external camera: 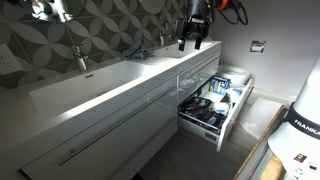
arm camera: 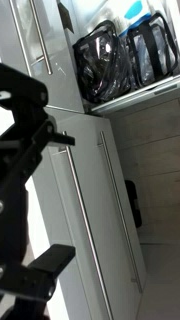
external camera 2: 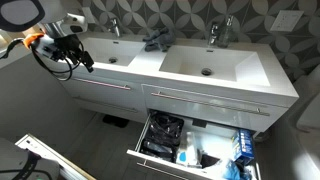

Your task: Put the blue towel in the open drawer

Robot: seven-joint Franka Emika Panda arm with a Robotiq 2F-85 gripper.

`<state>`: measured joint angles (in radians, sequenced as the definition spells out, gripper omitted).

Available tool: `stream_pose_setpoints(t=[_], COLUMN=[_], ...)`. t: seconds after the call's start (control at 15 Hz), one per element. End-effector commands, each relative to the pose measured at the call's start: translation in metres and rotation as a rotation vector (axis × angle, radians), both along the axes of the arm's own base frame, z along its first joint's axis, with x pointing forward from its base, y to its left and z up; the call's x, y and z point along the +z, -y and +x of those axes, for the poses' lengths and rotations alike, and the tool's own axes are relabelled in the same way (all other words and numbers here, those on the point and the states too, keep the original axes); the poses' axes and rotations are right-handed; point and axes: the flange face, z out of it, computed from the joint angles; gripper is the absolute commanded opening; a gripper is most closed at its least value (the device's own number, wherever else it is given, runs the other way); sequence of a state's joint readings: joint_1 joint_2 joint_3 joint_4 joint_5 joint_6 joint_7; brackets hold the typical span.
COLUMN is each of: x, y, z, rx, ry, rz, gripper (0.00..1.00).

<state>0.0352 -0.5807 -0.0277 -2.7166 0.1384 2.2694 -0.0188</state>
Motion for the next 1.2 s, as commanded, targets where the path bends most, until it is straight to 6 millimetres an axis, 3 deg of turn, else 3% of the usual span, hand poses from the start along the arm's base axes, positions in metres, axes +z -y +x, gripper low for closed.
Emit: stream_pose_setpoints(t=[0.0, 0.6, 0.8, 1.13], x=[0.001, 0.001, 0.011, 0.033], y=[0.0, 0.0, 0.004, -0.006], z=[0.0, 0.0, 0.028, 0.118], rx=[0.0, 0.0, 0.051, 0.181], ry=[-0.001, -0.001, 0.006, 0.05], rz=[0.0, 0.0, -0.008, -0.069], gripper=[1.0, 1.0, 1.0, 1.0])
